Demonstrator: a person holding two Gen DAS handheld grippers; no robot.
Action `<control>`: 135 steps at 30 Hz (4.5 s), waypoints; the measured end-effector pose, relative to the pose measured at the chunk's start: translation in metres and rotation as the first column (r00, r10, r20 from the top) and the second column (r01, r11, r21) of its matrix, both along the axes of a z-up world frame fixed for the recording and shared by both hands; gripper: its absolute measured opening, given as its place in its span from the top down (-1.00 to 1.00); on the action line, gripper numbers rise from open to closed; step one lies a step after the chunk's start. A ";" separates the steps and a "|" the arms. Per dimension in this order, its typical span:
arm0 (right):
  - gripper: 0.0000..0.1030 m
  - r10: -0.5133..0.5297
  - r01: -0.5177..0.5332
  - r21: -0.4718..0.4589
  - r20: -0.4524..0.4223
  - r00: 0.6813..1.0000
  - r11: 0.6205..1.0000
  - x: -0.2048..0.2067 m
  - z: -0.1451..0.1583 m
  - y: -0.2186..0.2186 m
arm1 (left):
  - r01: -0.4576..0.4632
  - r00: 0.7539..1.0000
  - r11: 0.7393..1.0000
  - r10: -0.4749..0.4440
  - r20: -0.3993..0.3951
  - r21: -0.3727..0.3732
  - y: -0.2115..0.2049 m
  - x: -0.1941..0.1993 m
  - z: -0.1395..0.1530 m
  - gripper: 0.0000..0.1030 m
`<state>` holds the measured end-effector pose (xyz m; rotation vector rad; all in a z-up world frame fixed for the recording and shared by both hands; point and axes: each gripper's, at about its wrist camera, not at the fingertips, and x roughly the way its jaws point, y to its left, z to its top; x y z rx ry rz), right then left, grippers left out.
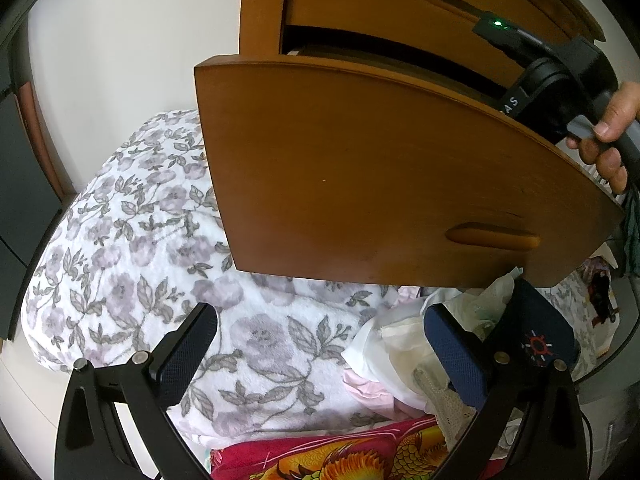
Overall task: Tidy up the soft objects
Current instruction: 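Close the right tool on the black lace cloth, then lift the black lace cloth up out of the drawer with the right tool, then carry the black lace cloth down onto the cloth pile with the right tool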
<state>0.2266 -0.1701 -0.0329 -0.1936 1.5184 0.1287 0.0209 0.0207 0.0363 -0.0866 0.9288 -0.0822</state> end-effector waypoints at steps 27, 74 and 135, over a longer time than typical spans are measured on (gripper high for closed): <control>0.77 -0.085 0.035 0.188 0.264 0.961 0.981 -0.054 0.084 -0.022 | 0.001 1.000 0.999 -0.001 0.020 0.038 -0.003 -0.003 0.002 -1.00; 0.78 -0.050 -0.113 0.233 0.594 0.803 0.966 -0.177 0.248 0.001 | -0.010 0.987 0.982 -0.020 0.160 0.189 -0.024 -0.028 0.021 -1.00; 0.72 -0.093 0.077 0.209 0.066 0.993 0.975 -0.199 -0.013 -0.009 | -0.017 0.985 0.982 -0.016 0.174 0.187 -0.023 -0.032 0.023 -1.00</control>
